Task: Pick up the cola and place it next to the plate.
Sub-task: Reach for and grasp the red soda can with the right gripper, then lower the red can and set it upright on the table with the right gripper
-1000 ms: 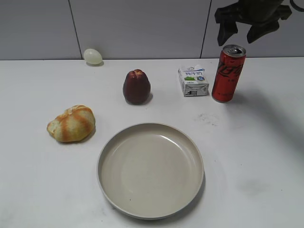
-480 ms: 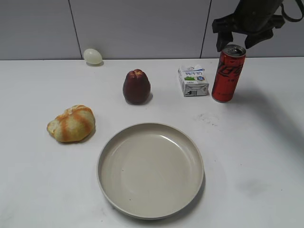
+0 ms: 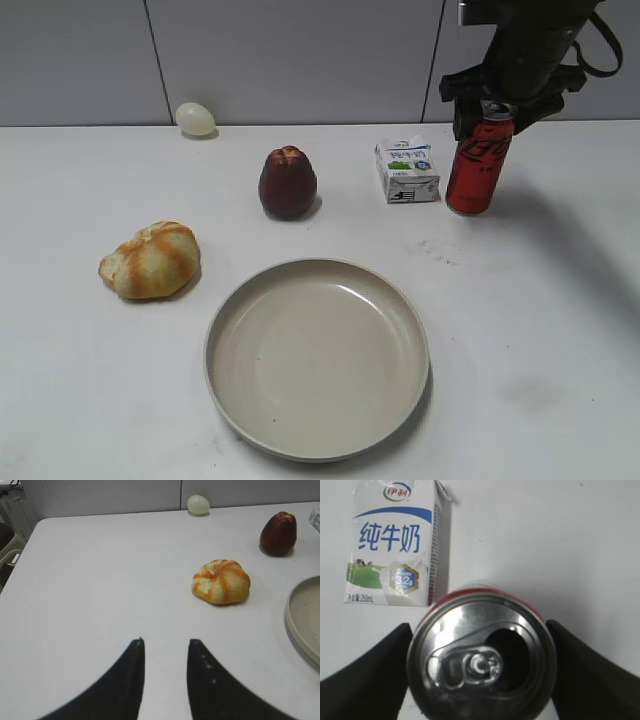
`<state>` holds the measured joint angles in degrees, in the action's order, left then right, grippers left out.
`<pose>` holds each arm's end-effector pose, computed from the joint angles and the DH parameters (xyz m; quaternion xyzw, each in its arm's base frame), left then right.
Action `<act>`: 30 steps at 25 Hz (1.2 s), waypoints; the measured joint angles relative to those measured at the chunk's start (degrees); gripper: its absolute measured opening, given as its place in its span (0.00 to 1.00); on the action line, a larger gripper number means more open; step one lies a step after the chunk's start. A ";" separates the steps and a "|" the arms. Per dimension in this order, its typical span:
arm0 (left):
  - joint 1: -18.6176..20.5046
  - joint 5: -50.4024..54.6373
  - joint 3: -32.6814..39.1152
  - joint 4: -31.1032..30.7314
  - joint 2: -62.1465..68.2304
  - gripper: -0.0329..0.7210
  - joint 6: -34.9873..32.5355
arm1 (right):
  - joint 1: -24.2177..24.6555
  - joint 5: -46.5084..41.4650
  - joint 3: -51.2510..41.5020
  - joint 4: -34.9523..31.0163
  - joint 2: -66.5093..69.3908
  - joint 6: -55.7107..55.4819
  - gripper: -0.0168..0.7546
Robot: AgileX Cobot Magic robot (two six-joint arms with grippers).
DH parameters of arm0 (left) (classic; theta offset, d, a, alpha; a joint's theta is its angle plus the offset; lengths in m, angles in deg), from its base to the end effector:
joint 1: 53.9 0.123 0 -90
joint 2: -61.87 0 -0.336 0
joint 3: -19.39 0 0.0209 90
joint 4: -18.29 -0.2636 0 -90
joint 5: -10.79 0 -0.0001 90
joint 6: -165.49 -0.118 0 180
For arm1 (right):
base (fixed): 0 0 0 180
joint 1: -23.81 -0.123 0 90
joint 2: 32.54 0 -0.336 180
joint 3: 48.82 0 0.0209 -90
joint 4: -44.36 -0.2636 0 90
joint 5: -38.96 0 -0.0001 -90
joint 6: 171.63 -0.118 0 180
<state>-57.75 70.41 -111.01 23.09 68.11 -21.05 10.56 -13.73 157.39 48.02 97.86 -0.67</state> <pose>-0.0219 -0.0071 0.2743 0.0779 0.8412 -0.0293 0.5343 0.5121 0.1144 0.2261 -0.0498 0.9780 0.0105 0.2021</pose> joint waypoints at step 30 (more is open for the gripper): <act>0.00 0.00 0.00 0.00 0.00 0.35 0.00 | -11.71 3.39 -33.71 -0.85 -28.88 -1.38 0.71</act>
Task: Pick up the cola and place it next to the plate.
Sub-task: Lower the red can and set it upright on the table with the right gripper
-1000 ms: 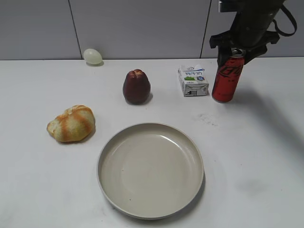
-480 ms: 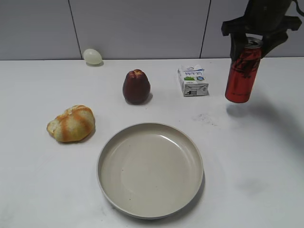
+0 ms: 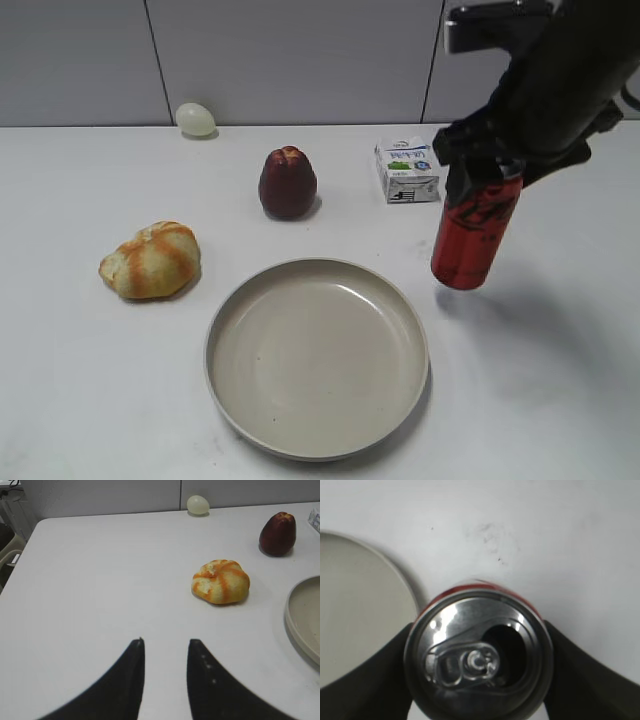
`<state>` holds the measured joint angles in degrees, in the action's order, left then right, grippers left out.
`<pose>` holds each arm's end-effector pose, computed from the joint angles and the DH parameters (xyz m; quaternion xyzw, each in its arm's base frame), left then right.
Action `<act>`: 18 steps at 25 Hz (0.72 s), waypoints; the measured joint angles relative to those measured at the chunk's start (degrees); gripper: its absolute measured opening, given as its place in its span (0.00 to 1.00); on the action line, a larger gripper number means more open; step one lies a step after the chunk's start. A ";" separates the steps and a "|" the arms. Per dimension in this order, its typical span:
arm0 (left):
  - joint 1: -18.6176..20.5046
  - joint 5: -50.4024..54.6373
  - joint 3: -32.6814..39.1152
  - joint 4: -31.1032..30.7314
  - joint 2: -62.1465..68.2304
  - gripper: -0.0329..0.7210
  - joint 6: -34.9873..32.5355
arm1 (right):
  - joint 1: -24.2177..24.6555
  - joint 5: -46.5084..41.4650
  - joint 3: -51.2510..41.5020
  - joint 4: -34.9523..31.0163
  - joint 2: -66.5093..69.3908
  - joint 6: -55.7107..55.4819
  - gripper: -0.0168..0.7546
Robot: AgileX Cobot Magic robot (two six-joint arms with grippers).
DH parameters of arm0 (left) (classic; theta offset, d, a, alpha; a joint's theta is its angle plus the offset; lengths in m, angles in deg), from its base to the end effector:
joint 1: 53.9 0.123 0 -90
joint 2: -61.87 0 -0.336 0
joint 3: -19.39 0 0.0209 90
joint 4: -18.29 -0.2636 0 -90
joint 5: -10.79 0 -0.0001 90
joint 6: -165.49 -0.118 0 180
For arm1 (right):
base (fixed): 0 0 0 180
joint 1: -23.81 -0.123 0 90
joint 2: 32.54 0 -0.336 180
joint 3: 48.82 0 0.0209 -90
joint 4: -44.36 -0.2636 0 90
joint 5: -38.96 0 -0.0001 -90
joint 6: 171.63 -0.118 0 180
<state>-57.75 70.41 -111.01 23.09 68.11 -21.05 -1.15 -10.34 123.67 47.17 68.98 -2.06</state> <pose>-0.0219 -0.0071 0.2743 0.0779 0.8412 -0.0293 0.5343 0.3342 0.1507 0.2764 -0.1363 0.9725 0.0369 0.1855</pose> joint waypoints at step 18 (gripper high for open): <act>0.00 0.00 0.00 0.00 0.00 0.35 0.00 | -2.89 9.37 -14.15 -1.68 -3.70 0.16 0.71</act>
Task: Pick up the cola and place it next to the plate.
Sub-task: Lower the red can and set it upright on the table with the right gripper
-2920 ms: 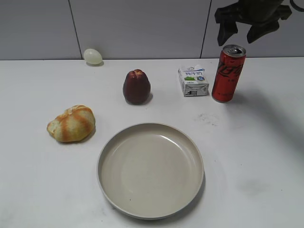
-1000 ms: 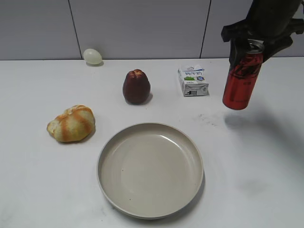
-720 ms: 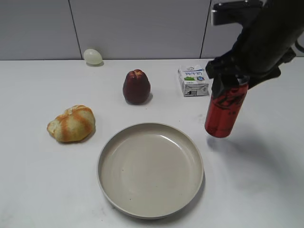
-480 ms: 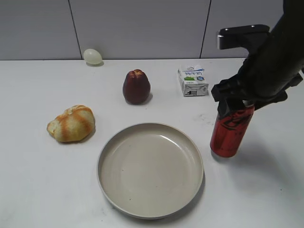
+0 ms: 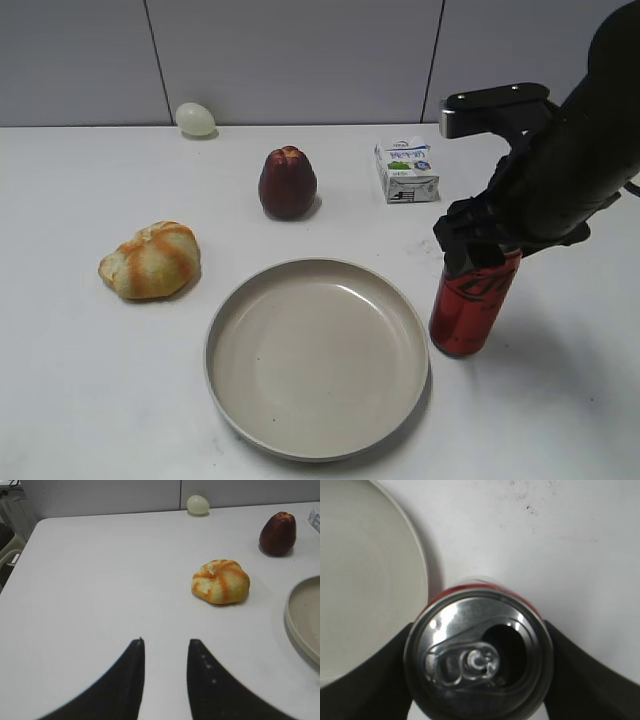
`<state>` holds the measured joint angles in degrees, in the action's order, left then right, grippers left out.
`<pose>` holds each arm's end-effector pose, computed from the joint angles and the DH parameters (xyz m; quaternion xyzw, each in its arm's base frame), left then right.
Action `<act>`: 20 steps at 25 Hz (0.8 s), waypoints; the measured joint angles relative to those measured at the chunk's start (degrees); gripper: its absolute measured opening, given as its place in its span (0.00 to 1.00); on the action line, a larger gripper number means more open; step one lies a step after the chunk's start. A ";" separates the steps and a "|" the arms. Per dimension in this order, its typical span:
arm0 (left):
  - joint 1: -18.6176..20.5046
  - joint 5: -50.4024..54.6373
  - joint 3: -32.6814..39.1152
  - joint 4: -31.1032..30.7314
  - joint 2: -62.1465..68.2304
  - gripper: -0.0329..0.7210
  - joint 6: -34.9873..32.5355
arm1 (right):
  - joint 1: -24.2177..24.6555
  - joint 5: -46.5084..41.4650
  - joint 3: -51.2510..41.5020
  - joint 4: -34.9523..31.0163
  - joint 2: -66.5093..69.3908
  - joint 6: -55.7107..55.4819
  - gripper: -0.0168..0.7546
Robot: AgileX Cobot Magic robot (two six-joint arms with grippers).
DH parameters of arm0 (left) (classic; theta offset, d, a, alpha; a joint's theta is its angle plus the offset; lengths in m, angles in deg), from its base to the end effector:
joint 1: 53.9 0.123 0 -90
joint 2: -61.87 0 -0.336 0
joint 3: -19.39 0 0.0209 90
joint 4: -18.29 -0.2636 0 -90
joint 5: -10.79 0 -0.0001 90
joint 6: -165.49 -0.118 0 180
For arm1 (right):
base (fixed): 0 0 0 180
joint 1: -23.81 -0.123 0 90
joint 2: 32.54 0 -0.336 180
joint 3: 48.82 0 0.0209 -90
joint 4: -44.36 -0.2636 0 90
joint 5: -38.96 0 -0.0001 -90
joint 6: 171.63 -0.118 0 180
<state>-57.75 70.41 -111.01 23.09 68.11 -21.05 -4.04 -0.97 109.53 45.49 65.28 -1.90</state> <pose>-0.0219 -0.0071 0.2743 0.0779 0.8412 -0.0293 0.5343 0.2898 0.1514 0.2339 -0.1566 0.9713 0.0512 0.1715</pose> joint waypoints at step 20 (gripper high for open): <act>0.00 0.00 0.00 0.00 0.00 0.35 0.00 | 12.11 -12.16 19.74 -3.63 4.84 1.97 0.87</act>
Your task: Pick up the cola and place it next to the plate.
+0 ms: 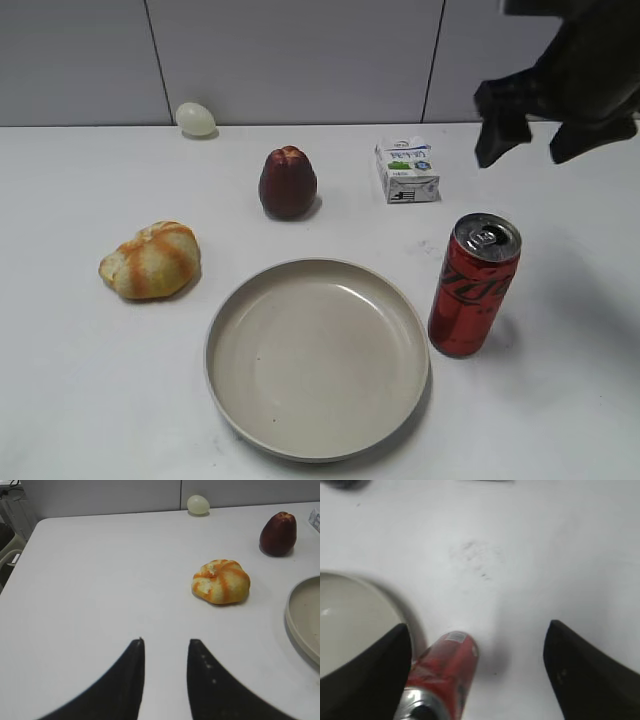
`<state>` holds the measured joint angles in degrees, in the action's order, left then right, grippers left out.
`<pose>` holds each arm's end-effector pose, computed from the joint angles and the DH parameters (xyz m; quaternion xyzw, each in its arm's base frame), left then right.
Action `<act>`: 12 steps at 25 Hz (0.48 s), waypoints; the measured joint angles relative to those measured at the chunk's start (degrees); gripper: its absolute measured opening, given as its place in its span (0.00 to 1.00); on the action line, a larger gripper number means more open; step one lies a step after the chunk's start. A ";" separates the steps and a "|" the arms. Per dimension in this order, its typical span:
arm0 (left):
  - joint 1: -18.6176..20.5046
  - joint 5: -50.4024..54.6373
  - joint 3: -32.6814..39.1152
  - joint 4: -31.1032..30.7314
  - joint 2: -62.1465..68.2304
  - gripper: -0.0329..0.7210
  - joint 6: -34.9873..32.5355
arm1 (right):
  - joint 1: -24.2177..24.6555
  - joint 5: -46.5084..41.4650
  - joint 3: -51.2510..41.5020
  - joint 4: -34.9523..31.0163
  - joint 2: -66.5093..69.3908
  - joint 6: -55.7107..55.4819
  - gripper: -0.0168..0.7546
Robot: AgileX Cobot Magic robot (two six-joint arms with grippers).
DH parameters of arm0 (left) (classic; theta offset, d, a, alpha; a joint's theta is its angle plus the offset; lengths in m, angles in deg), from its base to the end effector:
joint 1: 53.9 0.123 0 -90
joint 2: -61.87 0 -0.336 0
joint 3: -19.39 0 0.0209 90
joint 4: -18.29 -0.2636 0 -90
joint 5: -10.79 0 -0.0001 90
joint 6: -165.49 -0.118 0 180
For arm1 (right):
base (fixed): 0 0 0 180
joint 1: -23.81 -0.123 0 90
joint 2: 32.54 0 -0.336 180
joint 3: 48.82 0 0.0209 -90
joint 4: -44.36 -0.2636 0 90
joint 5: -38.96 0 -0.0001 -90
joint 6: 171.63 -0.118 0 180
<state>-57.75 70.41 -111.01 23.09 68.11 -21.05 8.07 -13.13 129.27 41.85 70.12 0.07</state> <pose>-0.0219 -0.0071 0.2743 0.0779 0.8412 -0.0293 0.5343 0.3653 0.1072 0.2964 -0.0539 0.9777 0.0613 0.1937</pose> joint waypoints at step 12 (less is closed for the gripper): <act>0.00 0.00 0.00 0.00 0.00 0.35 0.00 | 16.23 -16.89 12.20 -1.13 2.29 6.83 0.84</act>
<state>-57.75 70.41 -111.01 23.09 68.11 -21.05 24.30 -30.03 141.47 40.72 72.41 6.90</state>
